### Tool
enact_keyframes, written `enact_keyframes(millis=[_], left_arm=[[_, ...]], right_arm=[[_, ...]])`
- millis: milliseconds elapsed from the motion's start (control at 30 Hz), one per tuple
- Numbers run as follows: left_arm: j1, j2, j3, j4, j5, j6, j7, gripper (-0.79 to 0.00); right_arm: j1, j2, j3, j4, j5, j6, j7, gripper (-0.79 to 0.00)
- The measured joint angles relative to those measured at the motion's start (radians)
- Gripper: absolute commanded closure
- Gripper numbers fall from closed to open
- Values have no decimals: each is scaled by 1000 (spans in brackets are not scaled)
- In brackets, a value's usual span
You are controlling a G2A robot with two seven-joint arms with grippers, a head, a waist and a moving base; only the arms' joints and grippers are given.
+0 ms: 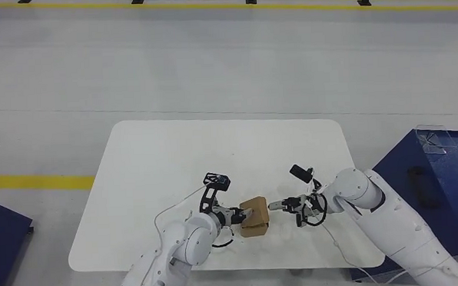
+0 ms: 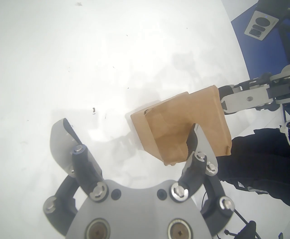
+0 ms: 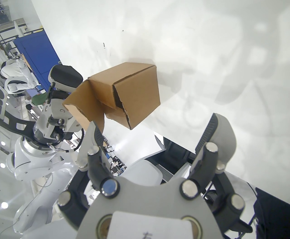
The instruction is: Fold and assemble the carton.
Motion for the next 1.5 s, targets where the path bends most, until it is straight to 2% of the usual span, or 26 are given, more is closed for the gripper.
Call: enact_keyframes(millis=[667,1133,1333,1500], left_arm=[[25,-6,-9,2,-1,-14,7,-785],[6,-18,4,43,0,-9,18,-785],[7,-20,1,38,8,-4,15,-785],[10,-22,-3,33,10,-4,15,-785]], right_arm=[[-11,-10,-16,-19,-23,24,-20,-785],[-11,-11,4,20,-20,53,-28,-785],[-22,6,60,24,-21,46,-1,-785],[-44,14,85,7,27,-8,69,-785]])
